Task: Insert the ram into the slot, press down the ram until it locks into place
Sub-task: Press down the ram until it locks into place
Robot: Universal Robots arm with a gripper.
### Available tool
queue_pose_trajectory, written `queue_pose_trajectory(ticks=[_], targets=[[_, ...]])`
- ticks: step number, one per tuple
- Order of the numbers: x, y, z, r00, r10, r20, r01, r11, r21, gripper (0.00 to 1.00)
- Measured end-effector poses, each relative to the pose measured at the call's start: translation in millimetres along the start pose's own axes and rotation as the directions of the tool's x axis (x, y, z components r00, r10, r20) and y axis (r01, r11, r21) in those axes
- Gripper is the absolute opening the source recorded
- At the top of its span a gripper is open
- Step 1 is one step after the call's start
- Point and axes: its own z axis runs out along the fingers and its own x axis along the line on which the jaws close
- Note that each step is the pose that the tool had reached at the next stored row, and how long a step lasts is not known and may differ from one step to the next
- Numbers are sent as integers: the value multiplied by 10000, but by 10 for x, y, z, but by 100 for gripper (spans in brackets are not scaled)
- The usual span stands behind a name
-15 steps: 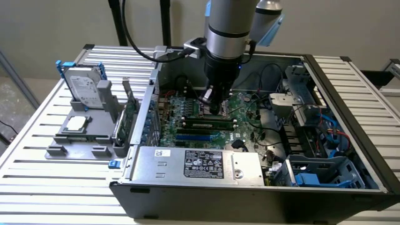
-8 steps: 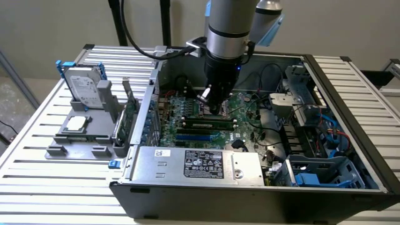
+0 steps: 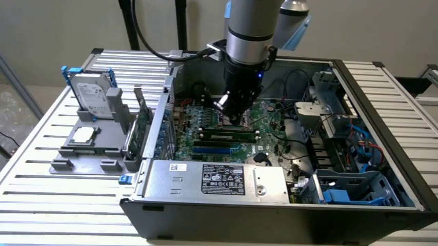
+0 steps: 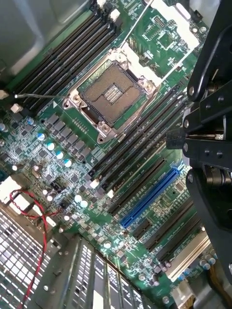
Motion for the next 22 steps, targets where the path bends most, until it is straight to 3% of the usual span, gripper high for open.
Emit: queue_pose_trajectory(ticks=[6,11,16,22], targets=[[0,0,0,9956,936,-7,-936,9956,9,11],[0,0,0,9849,1734,-14,-1734,9849,17,11],[0,0,1,9679,2512,-18,-2512,9679,25,11],[0,0,1,9406,3394,-27,-3394,9406,44,11]])
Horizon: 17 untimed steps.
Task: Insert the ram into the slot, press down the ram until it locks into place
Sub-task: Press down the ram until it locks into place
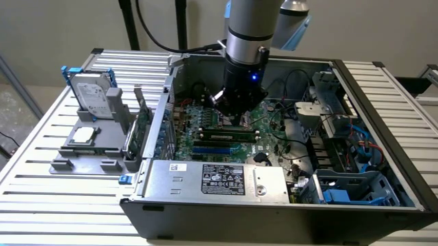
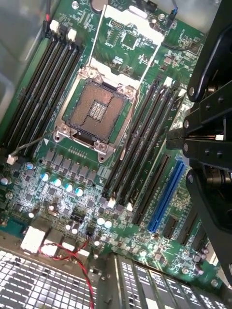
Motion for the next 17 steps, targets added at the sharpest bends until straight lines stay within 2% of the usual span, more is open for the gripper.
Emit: queue_pose_trajectory(ticks=[4,8,13,17], targets=[[0,0,0,9984,562,-16,-562,9984,34,11],[0,0,0,9939,1106,-30,-1106,9938,72,11],[0,0,0,9842,1773,-46,-1772,9841,125,11],[0,0,0,9735,2286,-60,-2284,9734,187,11]])
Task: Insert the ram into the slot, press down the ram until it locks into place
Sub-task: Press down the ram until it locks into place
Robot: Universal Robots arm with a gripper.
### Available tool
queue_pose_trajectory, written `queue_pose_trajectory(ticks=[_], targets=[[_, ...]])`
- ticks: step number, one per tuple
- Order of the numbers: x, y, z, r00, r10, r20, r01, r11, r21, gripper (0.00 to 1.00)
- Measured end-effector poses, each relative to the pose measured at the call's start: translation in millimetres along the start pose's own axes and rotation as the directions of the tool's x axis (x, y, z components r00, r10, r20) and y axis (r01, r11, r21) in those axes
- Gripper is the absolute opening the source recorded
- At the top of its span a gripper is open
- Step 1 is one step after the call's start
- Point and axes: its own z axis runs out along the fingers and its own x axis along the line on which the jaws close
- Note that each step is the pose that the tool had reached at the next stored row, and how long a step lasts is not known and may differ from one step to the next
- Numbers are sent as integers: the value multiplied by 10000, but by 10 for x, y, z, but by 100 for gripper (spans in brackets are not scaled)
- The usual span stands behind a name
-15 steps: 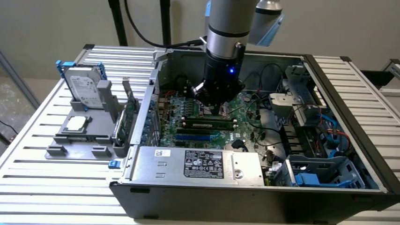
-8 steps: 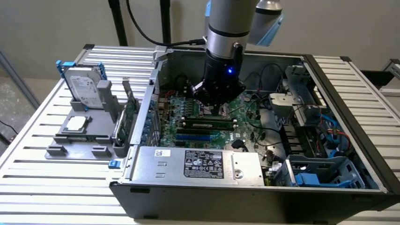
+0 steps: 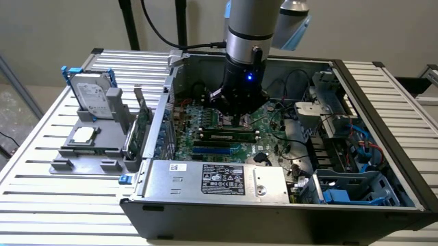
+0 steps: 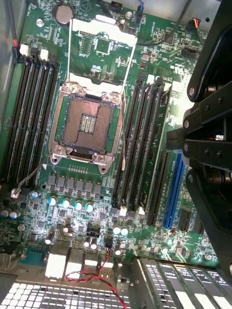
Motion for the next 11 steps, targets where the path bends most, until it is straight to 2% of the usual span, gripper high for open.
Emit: queue_pose_trajectory(ticks=[3,5,11], targets=[[0,0,0,9993,386,-15,-386,9992,44,11],[1,0,-1,9979,650,-22,-650,9979,47,11],[0,0,0,9977,672,-21,-672,9977,29,11]])
